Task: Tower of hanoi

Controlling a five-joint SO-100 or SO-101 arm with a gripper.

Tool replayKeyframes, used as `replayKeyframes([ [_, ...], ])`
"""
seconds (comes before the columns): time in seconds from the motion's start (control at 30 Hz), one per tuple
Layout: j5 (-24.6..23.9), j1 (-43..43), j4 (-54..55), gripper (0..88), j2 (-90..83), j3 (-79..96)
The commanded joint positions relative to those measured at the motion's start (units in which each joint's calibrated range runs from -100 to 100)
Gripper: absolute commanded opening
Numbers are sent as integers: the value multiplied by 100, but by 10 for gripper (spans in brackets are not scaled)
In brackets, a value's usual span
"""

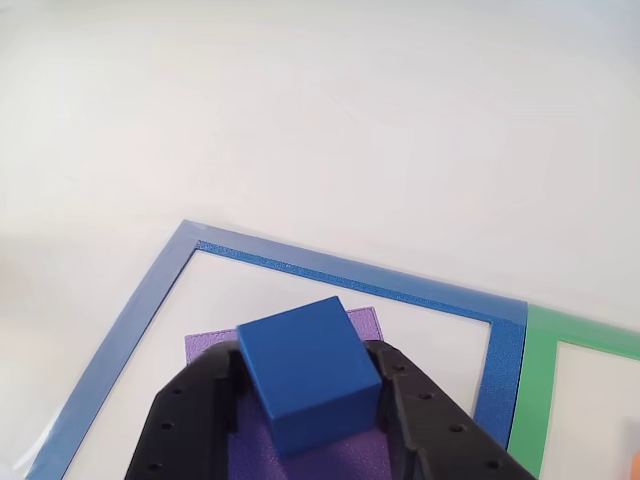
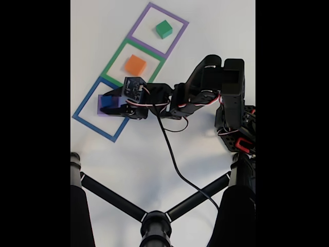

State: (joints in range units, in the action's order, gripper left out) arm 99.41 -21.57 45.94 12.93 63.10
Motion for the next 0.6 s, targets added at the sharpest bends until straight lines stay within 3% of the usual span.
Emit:
replayKeyframes([
  [0.0,59,-65,-17,86,-115,-153],
  [0.57,59,-27,-268,62,-604,-126],
])
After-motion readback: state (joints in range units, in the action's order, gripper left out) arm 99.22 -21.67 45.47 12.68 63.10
